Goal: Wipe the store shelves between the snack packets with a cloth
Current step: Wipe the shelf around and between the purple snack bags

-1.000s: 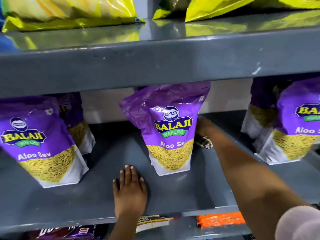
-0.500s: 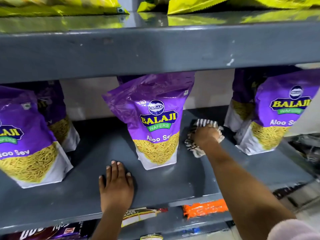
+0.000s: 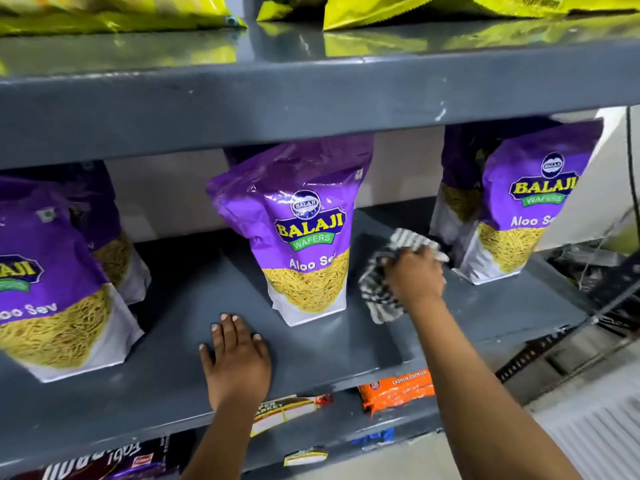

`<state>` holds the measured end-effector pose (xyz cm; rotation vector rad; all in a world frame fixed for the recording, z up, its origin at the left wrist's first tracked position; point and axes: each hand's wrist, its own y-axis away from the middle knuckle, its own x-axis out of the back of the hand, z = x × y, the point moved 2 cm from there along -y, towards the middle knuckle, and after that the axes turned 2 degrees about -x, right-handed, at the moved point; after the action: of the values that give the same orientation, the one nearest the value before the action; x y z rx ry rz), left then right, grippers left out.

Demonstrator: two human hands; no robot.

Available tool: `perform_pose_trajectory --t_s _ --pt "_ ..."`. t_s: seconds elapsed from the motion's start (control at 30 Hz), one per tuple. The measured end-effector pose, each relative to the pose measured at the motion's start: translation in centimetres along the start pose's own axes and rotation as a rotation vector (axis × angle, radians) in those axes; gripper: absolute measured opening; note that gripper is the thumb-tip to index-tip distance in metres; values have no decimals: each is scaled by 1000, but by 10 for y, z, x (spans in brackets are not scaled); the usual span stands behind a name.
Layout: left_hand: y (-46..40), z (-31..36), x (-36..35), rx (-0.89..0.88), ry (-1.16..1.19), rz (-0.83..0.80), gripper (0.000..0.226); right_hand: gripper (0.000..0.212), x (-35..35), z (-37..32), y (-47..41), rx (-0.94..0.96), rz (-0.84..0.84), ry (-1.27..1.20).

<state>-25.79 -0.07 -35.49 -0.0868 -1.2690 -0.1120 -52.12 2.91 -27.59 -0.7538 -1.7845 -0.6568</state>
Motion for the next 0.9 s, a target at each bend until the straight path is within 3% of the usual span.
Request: perform_pose_trajectory --t_s 0.1,0.33,0.53,0.67,0.9 --pt "0 -1 0 -20 -14 27 64 47 -17 -15 -8 99 -169 191" --pt "-1 -1 -2 -31 -26 13 67 69 -39 7 -4 336 -425 65" --pt "-3 1 -3 -24 -30 22 69 76 -49 -30 -78 379 -378 193" --pt "-4 2 -7 -33 -50 63 60 79 -51 -39 -111 257 -296 227" --pt "-3 3 -4 -33 -24 70 60 79 -36 -31 -90 68 -127 320"
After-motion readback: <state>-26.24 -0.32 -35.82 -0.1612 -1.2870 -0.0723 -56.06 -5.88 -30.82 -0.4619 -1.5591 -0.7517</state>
